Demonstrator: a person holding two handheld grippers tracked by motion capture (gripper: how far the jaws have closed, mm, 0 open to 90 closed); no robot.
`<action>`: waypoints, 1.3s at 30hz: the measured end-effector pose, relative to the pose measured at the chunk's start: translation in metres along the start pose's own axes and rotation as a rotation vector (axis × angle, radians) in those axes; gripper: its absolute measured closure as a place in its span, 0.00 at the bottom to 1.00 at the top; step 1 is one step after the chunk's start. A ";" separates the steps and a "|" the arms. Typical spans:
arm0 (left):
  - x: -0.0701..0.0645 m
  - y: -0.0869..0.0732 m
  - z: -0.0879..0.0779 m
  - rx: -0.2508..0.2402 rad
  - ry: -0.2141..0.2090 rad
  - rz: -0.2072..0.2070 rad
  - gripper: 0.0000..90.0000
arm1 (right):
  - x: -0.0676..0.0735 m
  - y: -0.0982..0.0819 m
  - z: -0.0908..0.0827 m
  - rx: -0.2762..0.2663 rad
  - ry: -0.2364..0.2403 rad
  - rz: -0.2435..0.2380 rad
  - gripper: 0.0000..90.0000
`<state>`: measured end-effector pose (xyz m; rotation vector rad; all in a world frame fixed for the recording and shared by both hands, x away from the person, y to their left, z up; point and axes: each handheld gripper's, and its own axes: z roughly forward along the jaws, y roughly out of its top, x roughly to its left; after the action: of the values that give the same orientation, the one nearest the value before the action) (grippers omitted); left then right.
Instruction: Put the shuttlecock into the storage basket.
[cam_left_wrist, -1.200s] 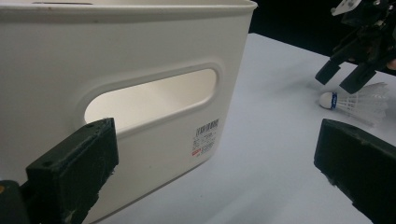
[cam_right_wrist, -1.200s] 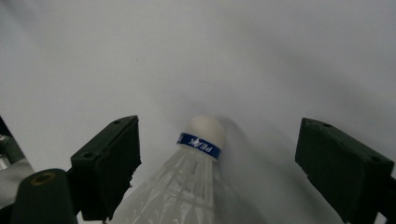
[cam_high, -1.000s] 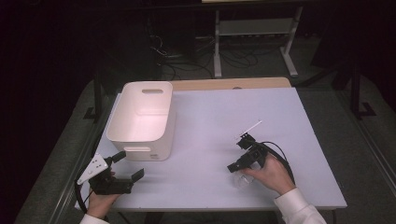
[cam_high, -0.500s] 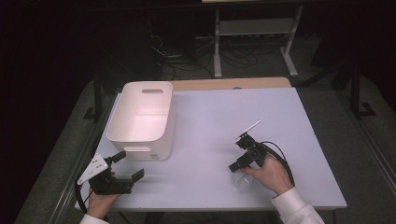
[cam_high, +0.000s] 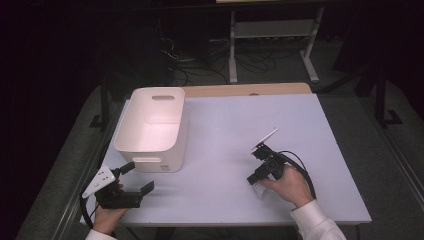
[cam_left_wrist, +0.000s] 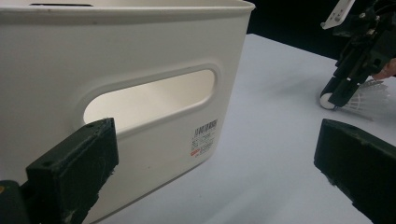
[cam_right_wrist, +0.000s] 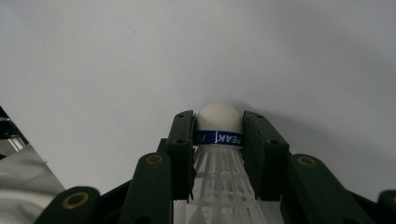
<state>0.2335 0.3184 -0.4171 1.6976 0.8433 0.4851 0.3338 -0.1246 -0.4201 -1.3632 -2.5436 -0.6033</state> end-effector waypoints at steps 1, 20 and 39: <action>0.000 0.000 0.000 0.000 0.000 0.002 0.00 | 0.000 0.000 0.000 0.002 0.002 0.004 0.71; 0.000 -0.001 0.002 -0.001 -0.001 -0.002 0.00 | -0.004 0.001 -0.020 -0.057 0.042 -0.010 0.71; 0.000 0.000 0.001 0.000 -0.002 0.001 0.00 | 0.010 0.015 -0.043 -0.086 0.071 -0.057 0.71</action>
<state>0.2339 0.3173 -0.4176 1.6986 0.8412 0.4832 0.3403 -0.1288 -0.3737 -1.2754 -2.5348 -0.7659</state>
